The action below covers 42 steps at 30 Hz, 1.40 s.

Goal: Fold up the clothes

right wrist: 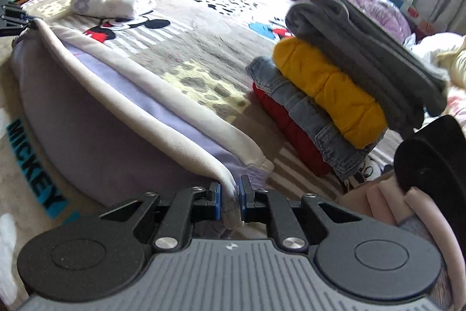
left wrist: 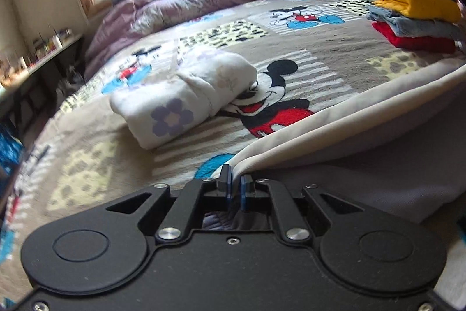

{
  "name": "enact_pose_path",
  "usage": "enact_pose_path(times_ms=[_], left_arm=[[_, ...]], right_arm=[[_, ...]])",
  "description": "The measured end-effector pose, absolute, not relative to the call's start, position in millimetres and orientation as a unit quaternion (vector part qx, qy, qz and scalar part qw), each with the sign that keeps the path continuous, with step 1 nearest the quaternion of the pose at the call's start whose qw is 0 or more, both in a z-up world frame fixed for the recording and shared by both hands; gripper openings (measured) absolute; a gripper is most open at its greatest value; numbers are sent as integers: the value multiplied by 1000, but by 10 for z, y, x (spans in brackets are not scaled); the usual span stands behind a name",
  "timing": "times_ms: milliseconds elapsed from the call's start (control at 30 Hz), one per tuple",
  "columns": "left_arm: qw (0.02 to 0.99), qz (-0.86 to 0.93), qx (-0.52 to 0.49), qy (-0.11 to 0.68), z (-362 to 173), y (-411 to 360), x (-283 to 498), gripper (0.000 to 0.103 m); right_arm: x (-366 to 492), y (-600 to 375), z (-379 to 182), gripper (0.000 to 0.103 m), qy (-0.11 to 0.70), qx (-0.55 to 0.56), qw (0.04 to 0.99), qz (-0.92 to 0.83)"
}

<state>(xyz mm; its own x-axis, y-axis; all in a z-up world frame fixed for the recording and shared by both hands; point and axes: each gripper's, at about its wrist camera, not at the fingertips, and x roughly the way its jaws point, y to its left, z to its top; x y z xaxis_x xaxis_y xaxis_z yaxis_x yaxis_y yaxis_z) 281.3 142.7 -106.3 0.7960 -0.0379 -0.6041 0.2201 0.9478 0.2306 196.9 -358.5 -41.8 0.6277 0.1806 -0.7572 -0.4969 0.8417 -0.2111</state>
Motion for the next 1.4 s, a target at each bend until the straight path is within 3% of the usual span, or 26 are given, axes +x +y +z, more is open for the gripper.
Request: enact_pose_path(times_ms=[300,833,1033,1133,1200,1233,1400], left_arm=[[936,-92,72,331,-1063,1631,3053,5],[939,-55,33,339,-1219,1554,3322,5],[939,-47,-18,340,-1245,1607,3364,18],[938,-58,-88,329,-1229,1746,3355,30],[938,-62,-131,315,-1208,1837,3333,56],[939,-56,-145,308,-1187,1867,3319,61],[944,-49,-156,287,-1040,1934,3214,61]], right_arm=[[2531,-3622,-478,14,421,-179,867,196],[3133,-3714,-848,14,468,-104,862,163],[3214,-3752,-911,16,482,-71,862,142],[3179,-3874,-902,40,473,-31,873,119],[3136,-3971,-893,47,463,-2,880,102],[3092,-4042,-891,47,458,20,883,97],[2807,-4214,-880,47,436,75,893,87]])
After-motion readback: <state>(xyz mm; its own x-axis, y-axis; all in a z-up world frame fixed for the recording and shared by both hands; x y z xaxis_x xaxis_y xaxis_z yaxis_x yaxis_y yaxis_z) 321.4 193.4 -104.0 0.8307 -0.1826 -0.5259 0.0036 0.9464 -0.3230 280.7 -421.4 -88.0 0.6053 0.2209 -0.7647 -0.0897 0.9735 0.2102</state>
